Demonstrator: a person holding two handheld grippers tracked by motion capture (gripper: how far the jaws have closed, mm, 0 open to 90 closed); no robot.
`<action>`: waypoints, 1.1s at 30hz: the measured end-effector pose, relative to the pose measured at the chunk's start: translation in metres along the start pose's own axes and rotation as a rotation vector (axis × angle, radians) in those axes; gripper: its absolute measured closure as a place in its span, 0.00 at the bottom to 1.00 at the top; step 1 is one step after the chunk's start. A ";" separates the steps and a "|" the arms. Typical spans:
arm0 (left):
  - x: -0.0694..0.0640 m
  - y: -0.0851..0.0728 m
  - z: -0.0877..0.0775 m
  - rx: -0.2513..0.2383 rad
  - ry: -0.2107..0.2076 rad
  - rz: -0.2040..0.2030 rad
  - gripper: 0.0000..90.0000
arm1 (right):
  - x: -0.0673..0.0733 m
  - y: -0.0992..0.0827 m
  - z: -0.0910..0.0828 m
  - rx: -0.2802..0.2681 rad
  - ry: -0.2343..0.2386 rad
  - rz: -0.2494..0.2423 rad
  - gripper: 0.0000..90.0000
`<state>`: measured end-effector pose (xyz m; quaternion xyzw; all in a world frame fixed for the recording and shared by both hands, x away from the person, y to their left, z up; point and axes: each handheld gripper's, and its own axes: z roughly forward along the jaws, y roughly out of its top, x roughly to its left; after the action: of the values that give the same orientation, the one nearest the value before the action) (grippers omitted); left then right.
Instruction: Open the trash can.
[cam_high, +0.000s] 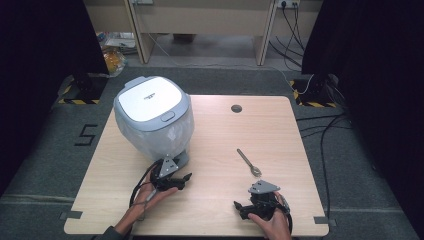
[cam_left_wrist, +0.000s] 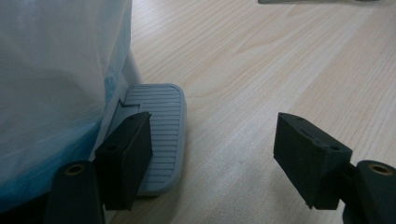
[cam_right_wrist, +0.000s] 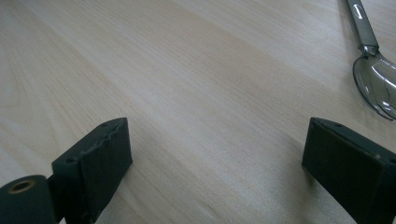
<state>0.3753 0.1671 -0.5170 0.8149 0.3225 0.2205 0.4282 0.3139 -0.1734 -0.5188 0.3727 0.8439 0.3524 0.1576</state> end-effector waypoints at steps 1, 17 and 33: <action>0.000 0.000 0.000 0.001 -0.001 -0.001 0.31 | 0.000 0.000 0.000 -0.001 0.000 0.000 0.09; 0.001 0.000 0.006 0.071 -0.001 -0.007 0.35 | 0.000 0.000 0.000 0.001 0.001 -0.002 0.09; 0.001 0.000 0.006 0.069 -0.002 -0.008 0.35 | 0.000 0.000 0.000 0.001 0.002 -0.003 0.09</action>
<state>0.3802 0.1644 -0.5206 0.8281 0.3327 0.2069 0.4010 0.3138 -0.1734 -0.5188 0.3714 0.8447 0.3519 0.1570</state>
